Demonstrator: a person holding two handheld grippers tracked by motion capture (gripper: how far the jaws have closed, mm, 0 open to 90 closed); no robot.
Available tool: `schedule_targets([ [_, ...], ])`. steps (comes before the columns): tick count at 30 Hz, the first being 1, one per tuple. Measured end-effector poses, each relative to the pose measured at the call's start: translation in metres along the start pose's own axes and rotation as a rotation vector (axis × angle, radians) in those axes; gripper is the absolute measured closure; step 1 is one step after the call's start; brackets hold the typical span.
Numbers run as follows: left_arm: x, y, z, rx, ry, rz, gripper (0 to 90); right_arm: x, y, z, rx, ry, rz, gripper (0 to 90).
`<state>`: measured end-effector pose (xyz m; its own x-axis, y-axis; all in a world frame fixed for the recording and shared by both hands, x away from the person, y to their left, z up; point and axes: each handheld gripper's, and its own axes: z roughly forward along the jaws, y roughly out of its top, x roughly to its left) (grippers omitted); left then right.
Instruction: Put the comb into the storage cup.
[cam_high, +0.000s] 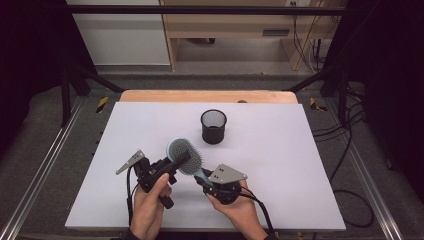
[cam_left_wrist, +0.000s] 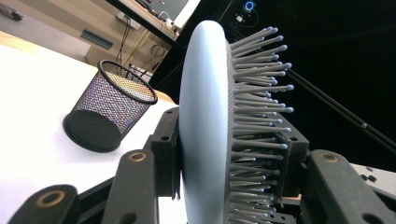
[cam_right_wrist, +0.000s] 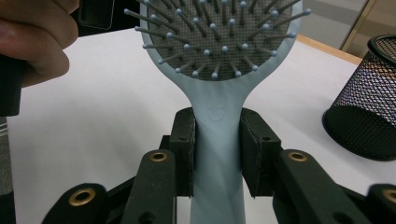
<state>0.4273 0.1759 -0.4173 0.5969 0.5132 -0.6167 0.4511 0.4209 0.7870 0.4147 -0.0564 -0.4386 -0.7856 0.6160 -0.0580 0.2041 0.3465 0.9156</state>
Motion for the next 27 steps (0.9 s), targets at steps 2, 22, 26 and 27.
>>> schedule_targets([
  [2,-0.001,0.0,0.0,-0.001,-0.001,0.007,54.1,-0.001,-0.001,0.001,0.005,-0.003,0.012,63.7],
  [22,0.004,0.009,-0.007,-0.045,0.003,-0.003,53.8,-0.005,-0.003,-0.001,0.005,-0.004,0.028,57.5],
  [26,0.005,0.011,-0.009,-0.055,0.005,-0.003,53.8,-0.005,-0.003,-0.001,0.005,-0.003,0.03,57.3],
  [27,0.005,0.012,-0.009,-0.057,0.005,-0.003,53.8,-0.005,-0.003,-0.001,0.005,-0.003,0.03,57.1],
])
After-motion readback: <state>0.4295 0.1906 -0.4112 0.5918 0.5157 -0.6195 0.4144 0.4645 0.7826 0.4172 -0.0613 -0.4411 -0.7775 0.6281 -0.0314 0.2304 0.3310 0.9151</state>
